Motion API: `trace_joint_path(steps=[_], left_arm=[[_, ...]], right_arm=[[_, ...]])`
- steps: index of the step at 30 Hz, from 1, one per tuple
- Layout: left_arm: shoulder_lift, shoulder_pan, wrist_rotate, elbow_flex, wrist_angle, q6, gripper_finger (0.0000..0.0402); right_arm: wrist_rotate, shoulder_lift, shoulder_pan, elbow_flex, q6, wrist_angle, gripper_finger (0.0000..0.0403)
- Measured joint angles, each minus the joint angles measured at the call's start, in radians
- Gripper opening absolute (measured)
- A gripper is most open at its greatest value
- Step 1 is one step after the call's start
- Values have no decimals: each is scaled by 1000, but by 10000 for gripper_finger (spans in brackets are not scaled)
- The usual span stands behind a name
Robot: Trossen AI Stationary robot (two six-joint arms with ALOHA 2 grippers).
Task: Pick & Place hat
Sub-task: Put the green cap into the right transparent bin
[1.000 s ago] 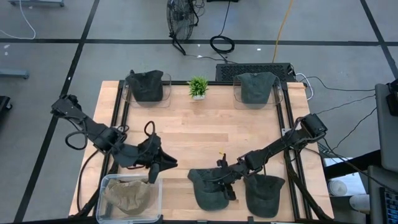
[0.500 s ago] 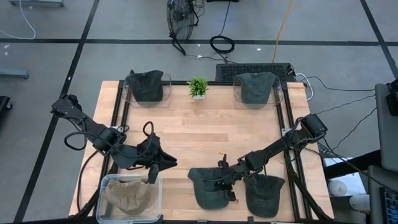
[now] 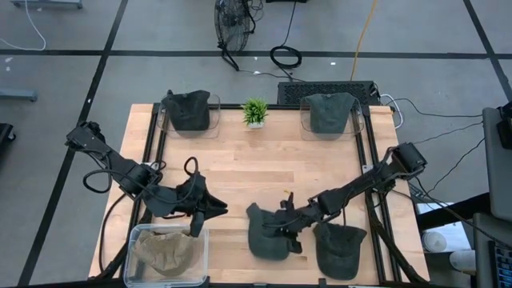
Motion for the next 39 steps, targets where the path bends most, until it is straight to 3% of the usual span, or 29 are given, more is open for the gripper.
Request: trace_joint_path(steps=[5,13,18,31,35,39], left_arm=[[0,15,0,0,-2,15,93],[0,53,-6,0,-7,25,93],[0,82,-18,0,0,27,93],[-4,180,-52,0,-5,125,93],[-36,259,-52,0,9,131,93],[-108,357,-53,0,12,172,93]], right_arm=[[56,-110,-52,0,-108,-151,2],[53,-256,-178,0,-253,-382,1],[60,-370,-240,0,-365,-436,1],[336,-719,-364,0,-725,-621,0],[344,-787,-449,0,-778,-650,0],[433,-824,-542,0,-901,-676,0]])
